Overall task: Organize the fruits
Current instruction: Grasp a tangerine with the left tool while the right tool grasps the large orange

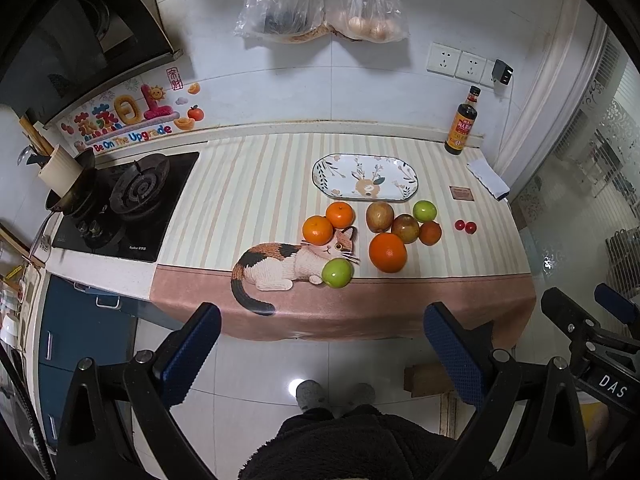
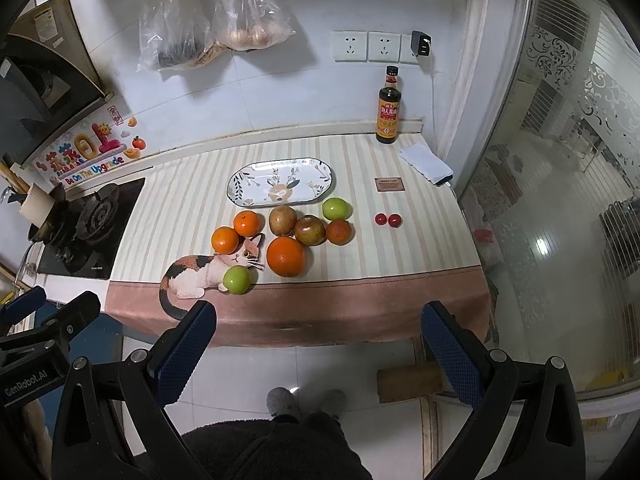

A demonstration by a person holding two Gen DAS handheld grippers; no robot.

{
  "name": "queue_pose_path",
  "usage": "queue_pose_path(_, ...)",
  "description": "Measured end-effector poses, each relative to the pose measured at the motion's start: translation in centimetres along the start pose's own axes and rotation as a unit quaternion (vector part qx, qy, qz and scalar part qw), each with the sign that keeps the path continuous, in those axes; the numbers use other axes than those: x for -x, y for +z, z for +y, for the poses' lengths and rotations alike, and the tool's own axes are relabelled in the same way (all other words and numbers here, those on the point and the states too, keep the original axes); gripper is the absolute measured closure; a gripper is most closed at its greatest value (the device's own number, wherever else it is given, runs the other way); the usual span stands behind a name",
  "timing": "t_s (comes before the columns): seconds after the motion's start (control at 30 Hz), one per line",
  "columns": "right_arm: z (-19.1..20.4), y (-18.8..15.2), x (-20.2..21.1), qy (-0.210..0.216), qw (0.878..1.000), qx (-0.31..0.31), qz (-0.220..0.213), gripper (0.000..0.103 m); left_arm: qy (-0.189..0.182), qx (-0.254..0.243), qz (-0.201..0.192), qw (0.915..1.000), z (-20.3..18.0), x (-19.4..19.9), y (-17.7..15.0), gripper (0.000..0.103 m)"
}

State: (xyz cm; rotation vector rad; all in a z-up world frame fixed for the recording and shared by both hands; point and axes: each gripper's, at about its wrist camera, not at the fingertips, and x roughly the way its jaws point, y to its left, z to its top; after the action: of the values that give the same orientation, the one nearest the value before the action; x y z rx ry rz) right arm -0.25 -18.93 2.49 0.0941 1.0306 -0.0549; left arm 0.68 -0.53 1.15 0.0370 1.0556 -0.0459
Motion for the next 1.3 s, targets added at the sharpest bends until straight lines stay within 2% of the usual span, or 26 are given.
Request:
queue_pose_path(0.2,-0.5,0.3,-0.5,0.008,1.0,-0.009,-0.003,0.0,0.004,0.007,-0.005,1.0,0.0,-0.1,-0.1,0.0)
queue_pose_path(0.33,-1.6,1.1,-2.3,0.026,0.999,-0.024,-0.003,0.0,0.043,0.024,-0.031,0.9983,0.4,-1.0,0.7,0.0)
queue_pose_path(0.53,-1.6,2.7,-9.2,0.071,0.997,-0.02,0.024,0.0,0.149,0.035,-0.051,0.9869,2.2,-5.3,2.4,0.0)
queue_pose_path(0.57,-1.3,3.0,-11.5,0.077,0.996,-0.018,0.037,0.0,0.168,0.032,-0.044,0.9843,2.6,-6.4,2.7,0.0)
queue_pose_path(0.7,-0.6,4.0,-18.8,0.089,0.993,-0.023,0.077,0.0,0.192,0.023,-0.007,0.9811,4.8,-11.0,3.9,0.0)
queue_pose_path(0.8,-0.2,4.2,-25.7,0.097,0.987,-0.039,0.121,0.0,0.194,0.012,0.027,0.9806,5.9,-14.9,5.0,0.0)
queue_pose_path(0.93,0.9,4.2,-34.8,0.117,0.971,-0.072,0.195,0.0,0.165,-0.019,0.078,0.9831,6.5,-20.9,7.0,0.0)
queue_pose_path(1.0,2.3,4.2,-38.9,0.115,0.966,-0.072,0.22,0.002,0.137,-0.045,0.105,0.9839,6.2,-24.3,8.1,0.0)
queue_pose_path(1.07,3.6,4.2,-41.2,0.108,0.965,-0.06,0.233,0.002,0.103,-0.079,0.134,0.9824,5.7,-28.1,9.4,0.0)
queue_pose_path(1.13,5.0,4.1,-43.0,0.097,0.964,-0.047,0.244,0.006,0.086,-0.116,0.154,0.9773,4.8,-31.1,10.1,0.003)
queue_pose_path(1.2,6.0,4.0,-44.4,0.078,0.963,-0.031,0.256,0.007,0.063,-0.164,0.181,0.9676,3.5,-34.3,10.4,0.004)
queue_pose_path(1.3,7.5,3.7,-45.7,0.047,0.962,-0.005,0.268,0.01,0.034,-0.207,0.213,0.9543,2.1,-37.7,10.5,0.004)
